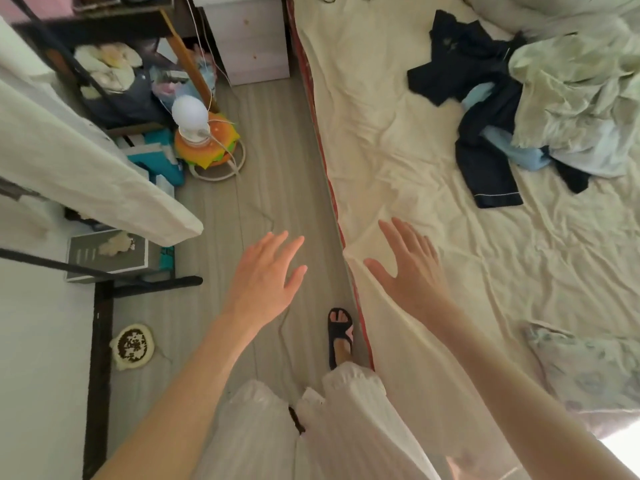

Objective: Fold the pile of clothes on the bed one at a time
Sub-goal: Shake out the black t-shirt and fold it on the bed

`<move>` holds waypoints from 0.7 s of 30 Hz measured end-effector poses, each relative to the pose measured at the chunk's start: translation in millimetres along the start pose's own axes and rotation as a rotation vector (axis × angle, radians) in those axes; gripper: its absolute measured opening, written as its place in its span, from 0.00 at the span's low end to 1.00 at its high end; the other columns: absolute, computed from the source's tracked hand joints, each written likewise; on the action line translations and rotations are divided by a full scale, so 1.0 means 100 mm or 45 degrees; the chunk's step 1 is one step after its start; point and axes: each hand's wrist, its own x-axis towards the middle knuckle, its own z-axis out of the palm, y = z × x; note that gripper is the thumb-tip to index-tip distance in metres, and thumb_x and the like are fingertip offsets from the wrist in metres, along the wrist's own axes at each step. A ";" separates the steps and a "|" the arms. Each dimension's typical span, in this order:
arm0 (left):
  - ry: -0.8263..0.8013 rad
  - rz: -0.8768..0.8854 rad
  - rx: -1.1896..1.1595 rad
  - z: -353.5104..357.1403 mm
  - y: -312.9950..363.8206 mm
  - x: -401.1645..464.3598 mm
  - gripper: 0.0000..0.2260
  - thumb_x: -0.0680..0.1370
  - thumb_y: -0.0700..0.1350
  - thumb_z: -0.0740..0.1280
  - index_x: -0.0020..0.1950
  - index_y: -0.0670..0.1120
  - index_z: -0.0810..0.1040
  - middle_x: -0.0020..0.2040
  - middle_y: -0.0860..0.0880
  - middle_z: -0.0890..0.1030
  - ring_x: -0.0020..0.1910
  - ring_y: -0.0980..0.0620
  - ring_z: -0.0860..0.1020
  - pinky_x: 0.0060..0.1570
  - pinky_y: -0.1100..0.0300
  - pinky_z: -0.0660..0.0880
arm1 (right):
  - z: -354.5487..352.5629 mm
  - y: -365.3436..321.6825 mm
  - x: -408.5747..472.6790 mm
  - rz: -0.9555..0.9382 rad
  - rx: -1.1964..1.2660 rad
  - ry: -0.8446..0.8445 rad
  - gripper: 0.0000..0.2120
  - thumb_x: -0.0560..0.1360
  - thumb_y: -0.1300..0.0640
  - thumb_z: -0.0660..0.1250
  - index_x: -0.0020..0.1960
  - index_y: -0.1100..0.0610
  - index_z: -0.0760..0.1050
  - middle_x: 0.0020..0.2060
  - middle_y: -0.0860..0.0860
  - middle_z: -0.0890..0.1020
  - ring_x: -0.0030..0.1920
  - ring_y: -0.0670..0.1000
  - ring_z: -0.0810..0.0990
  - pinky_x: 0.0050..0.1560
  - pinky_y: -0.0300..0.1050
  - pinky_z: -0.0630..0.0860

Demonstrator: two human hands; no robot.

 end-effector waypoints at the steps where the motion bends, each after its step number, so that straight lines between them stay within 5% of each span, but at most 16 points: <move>1: -0.006 -0.035 -0.022 -0.04 0.02 0.16 0.24 0.80 0.55 0.55 0.75 0.50 0.61 0.74 0.46 0.63 0.75 0.46 0.58 0.71 0.51 0.56 | -0.05 0.06 0.16 0.009 0.008 -0.021 0.31 0.77 0.41 0.58 0.76 0.50 0.55 0.76 0.52 0.58 0.76 0.53 0.53 0.75 0.54 0.49; 21: 0.072 -0.057 -0.098 -1.03 -0.22 2.53 0.23 0.81 0.54 0.55 0.75 0.51 0.60 0.76 0.49 0.60 0.75 0.50 0.55 0.71 0.56 0.53 | -0.74 -0.03 2.73 -0.093 -0.091 -0.045 0.31 0.78 0.39 0.55 0.77 0.49 0.54 0.76 0.51 0.57 0.76 0.54 0.52 0.75 0.56 0.47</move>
